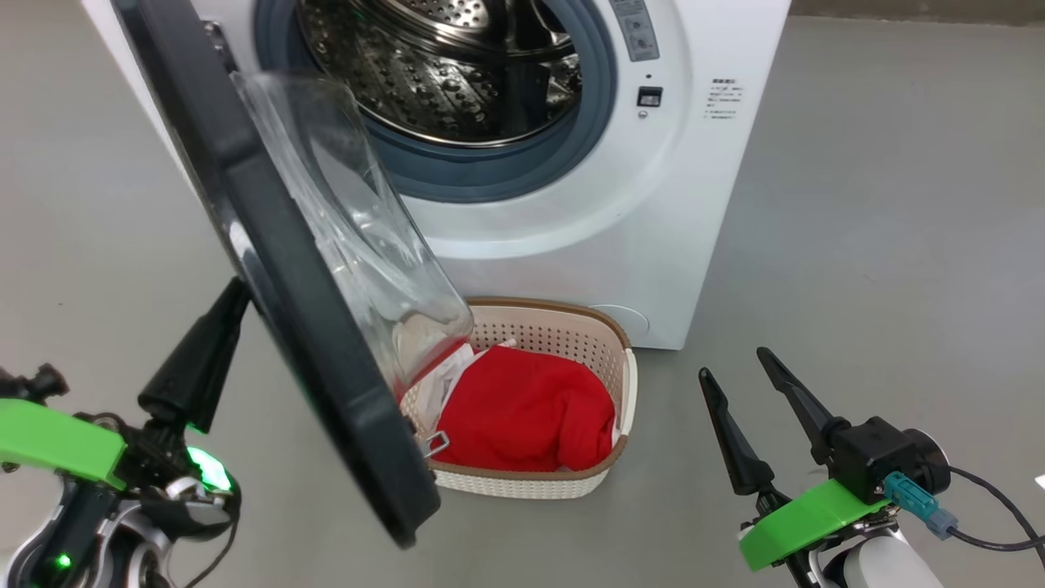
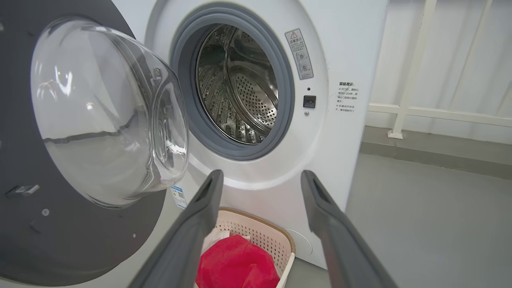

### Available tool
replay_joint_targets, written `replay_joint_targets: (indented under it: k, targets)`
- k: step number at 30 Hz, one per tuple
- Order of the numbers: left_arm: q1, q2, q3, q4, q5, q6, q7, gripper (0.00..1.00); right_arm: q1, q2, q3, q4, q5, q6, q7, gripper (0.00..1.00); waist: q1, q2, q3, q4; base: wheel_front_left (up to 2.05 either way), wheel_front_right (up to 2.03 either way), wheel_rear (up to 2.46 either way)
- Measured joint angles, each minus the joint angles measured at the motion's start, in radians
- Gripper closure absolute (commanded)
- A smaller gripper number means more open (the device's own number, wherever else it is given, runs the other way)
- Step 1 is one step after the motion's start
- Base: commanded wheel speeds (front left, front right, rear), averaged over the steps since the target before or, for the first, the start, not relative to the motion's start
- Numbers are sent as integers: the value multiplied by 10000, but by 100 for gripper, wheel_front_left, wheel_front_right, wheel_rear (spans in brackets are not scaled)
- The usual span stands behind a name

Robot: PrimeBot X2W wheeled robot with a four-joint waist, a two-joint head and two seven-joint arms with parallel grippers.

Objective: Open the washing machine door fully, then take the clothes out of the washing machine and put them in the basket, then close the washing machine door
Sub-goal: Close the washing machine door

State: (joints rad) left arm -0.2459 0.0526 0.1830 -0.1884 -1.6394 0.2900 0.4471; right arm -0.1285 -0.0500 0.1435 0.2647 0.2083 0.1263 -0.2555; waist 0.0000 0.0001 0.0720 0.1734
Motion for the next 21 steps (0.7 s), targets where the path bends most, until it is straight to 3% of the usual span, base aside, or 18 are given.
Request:
replay_joint_targets:
  k: [9, 21]
  targets:
    - [-172, -54, -466, 79, -63, -17, -293, 100, -86, 0, 13, -19, 0, 0, 0, 0, 0, 0, 203, -430, 0, 0, 0]
    - [-966, -134, -957, 951, 115, -688, -1396, 100, -243, -6, 12, -46, 0, 0, 0, 0, 0, 0, 442, -1354, 0, 0, 0]
